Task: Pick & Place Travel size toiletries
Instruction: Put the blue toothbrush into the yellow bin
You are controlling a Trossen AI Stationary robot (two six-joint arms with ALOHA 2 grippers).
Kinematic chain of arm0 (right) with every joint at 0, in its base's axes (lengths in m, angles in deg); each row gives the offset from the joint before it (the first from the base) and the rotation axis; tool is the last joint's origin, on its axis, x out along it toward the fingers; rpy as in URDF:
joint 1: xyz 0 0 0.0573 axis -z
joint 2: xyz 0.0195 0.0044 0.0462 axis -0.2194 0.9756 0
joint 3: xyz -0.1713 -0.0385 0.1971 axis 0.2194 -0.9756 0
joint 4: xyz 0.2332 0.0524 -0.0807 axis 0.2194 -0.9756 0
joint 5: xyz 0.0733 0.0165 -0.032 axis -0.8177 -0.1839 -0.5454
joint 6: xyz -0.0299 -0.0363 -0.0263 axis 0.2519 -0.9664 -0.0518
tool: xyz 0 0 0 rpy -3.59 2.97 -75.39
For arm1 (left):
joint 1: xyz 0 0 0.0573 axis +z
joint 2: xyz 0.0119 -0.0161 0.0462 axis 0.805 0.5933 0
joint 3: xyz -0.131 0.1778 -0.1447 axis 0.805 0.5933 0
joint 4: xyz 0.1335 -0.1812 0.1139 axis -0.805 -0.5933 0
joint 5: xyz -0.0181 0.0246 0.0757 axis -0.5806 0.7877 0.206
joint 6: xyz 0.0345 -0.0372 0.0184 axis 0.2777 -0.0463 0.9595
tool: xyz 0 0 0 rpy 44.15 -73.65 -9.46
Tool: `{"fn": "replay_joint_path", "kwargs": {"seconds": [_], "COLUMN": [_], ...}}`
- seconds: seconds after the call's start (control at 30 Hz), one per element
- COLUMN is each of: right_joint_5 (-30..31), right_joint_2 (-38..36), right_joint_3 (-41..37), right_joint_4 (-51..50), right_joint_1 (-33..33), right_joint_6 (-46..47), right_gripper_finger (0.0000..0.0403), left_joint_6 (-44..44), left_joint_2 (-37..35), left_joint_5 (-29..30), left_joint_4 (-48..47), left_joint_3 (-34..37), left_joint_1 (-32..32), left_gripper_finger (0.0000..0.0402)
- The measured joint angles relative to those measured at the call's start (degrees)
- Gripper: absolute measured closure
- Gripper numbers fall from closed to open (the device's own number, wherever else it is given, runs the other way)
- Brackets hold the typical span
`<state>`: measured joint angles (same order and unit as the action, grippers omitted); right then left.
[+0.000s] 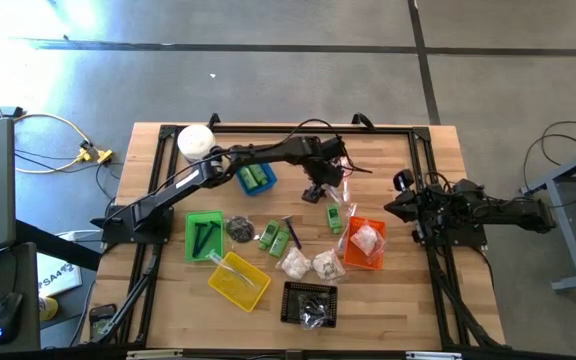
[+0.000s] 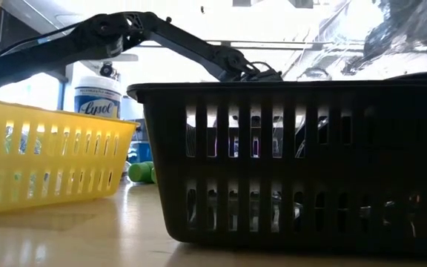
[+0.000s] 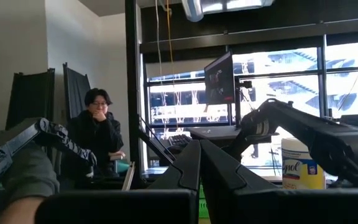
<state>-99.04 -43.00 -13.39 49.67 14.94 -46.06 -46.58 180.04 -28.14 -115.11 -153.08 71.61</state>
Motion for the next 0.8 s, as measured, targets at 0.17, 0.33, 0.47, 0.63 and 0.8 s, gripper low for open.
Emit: {"fn": "replay_joint_path", "kwargs": {"seconds": [0.17, 0.33, 0.47, 0.63, 0.8], "right_joint_5": [0.0, -0.02, -0.02, -0.02, -0.02], "right_joint_2": [0.0, 0.0, 0.0, 0.0, 0.0], "right_joint_3": [0.0, 0.0, 0.0, 0.0, 0.0], "right_joint_4": [0.61, 1.33, 1.76, 2.23, 2.39], "right_joint_1": [0.0, 0.0, 0.0, 0.0, 0.0], "right_joint_6": [-1.87, -2.99, -3.01, -3.01, -3.01], "right_gripper_finger": [0.04, 0.0401, 0.0401, 0.0401, 0.0401], "left_joint_6": [-1.84, -2.42, -3.33, -4.88, -5.58], "left_joint_2": [0.04, -0.07, -0.07, -0.07, -1.01], "left_joint_5": [-0.83, -0.64, -0.22, 2.27, 3.45], "left_joint_4": [-3.5, -5.22, -5.21, -5.48, -6.17], "left_joint_3": [-0.04, -0.05, -0.05, -0.05, 0.16], "left_joint_1": [0.37, 0.37, 0.37, -0.03, -0.07], "left_gripper_finger": [0.0169, 0.0223, 0.0298, 0.0386, 0.0381]}}
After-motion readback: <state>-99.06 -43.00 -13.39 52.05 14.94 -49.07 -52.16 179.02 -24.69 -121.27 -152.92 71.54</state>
